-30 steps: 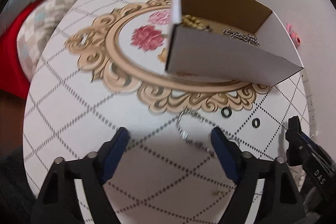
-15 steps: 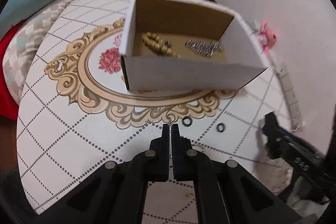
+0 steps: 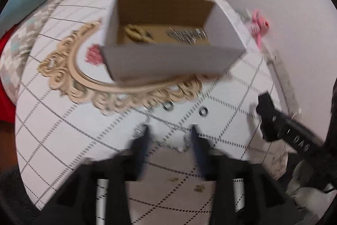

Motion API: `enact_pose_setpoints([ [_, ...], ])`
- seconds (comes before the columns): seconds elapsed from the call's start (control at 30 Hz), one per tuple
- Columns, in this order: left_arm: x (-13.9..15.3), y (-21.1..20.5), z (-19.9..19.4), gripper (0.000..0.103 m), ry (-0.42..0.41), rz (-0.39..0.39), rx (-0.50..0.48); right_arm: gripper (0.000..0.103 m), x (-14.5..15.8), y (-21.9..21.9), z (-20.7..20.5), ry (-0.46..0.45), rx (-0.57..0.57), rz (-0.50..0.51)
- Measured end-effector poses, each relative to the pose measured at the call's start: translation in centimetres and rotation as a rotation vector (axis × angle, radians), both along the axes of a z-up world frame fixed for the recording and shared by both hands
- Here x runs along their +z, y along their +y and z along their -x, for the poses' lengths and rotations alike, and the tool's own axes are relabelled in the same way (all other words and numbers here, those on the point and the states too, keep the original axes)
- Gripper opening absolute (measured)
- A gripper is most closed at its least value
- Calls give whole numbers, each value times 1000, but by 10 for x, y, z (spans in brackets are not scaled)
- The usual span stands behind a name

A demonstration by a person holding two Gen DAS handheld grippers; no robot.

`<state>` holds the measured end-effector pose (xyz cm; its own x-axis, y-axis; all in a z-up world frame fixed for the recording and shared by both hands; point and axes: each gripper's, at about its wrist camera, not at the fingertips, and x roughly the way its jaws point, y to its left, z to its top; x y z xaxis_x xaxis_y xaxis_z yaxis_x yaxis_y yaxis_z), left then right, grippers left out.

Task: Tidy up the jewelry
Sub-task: 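Carry the necklace in left gripper and the band in right gripper toward the box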

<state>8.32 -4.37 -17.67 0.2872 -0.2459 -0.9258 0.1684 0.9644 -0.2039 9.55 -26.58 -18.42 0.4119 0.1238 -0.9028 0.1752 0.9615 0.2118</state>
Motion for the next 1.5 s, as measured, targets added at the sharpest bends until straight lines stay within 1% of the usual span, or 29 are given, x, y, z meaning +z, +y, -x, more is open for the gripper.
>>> enact_pose_setpoints([
  [0.07, -6, -12, 4, 56, 0, -42, -27, 46, -1, -1, 2, 3, -4, 3],
  [0.1, -8, -19, 6, 56, -4, -75, -49, 46, -1, -2, 3, 4, -7, 6],
  [0.23, -19, -47, 17, 56, -47, -262, -148, 46, -4, -8, 6, 7, -22, 7],
  [0.27, -22, -52, 19, 56, -51, -292, -166, 46, -5, -9, 6, 9, -27, 7],
  [0.3, -21, -54, 22, 56, -83, -307, -176, 46, -5, -9, 5, 10, -30, 6],
  [0.37, -23, -58, 24, 54, -102, -320, -194, 46, -7, -11, 5, 13, -37, 5],
  [0.4, -23, -58, 24, 42, -105, -305, -201, 46, -9, -11, 5, 16, -40, 4],
  [0.43, -23, -58, 24, 28, -95, -259, -215, 46, -9, -12, 5, 18, -42, 3],
  [0.47, -24, -58, 23, 3, -79, -225, -217, 46, -11, -12, 5, 20, -45, 1],
  [0.53, -25, -60, 23, 2, -80, -236, -225, 46, -12, -13, 6, 22, -50, -1],
  [0.67, -25, -46, 17, 1, -53, -171, -173, 46, -11, -16, 5, 20, -56, -18],
  [0.7, -24, -38, 15, 1, -43, -140, -146, 46, -9, -15, 4, 14, -56, -23],
  [0.77, -17, -23, 12, 1, -35, -98, -103, 46, -5, -14, 3, 3, -53, -33],
  [0.9, 2, 2, 11, 1, -43, -46, -38, 46, 4, -10, 1, -19, -44, -52],
  [1.1, 39, 31, 7, 1, -94, 31, 38, 45, 14, -5, -2, -40, -31, -84],
  [1.23, 65, 37, -1, 1, -137, 78, 46, 45, 27, 2, -5, -58, -8, -104],
  [1.5, 132, 41, -20, 1, -243, 213, 57, 43, 74, 23, -26, -117, 70, -160],
])
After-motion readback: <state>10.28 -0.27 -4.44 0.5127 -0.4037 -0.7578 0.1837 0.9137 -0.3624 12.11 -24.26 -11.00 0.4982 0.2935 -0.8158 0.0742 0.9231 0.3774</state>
